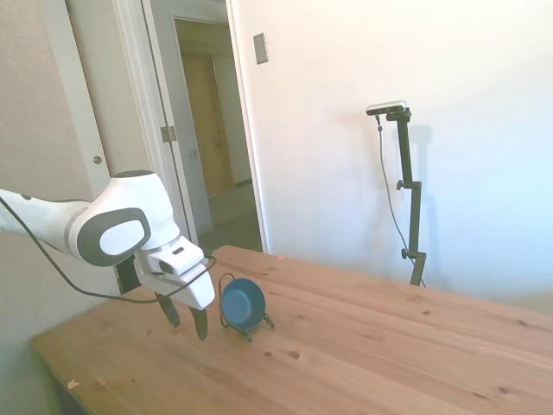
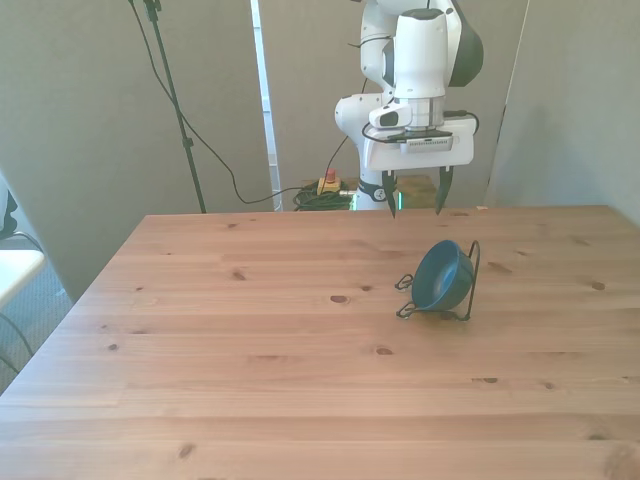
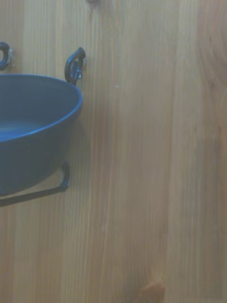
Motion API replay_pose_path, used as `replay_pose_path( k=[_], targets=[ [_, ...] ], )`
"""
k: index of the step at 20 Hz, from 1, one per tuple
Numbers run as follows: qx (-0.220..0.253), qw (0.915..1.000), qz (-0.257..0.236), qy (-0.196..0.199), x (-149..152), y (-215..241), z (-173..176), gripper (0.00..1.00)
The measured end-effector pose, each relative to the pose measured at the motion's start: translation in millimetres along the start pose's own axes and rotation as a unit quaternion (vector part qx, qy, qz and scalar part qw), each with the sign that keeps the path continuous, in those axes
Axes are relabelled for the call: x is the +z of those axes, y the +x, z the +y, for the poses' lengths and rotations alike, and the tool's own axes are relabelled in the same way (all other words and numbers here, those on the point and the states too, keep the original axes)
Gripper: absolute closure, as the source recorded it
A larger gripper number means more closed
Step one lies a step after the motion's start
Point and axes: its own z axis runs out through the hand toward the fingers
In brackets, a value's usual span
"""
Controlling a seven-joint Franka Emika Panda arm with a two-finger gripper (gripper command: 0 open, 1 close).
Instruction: Unload the bowl
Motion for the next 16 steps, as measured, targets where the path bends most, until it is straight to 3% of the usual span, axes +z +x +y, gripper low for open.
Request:
replay_pose_path(
  k=[5, 12, 16],
  targets=[
    [-0.003, 1.0000, -0.001, 0.002, -1, 2, -2, 0.00],
    [-0.075, 0.9950, -0.017, 0.064, 0, 30, -25, 0.00],
    [-0.098, 0.9919, -0.018, 0.079, 4, 58, -43, 0.00]
  ],
)
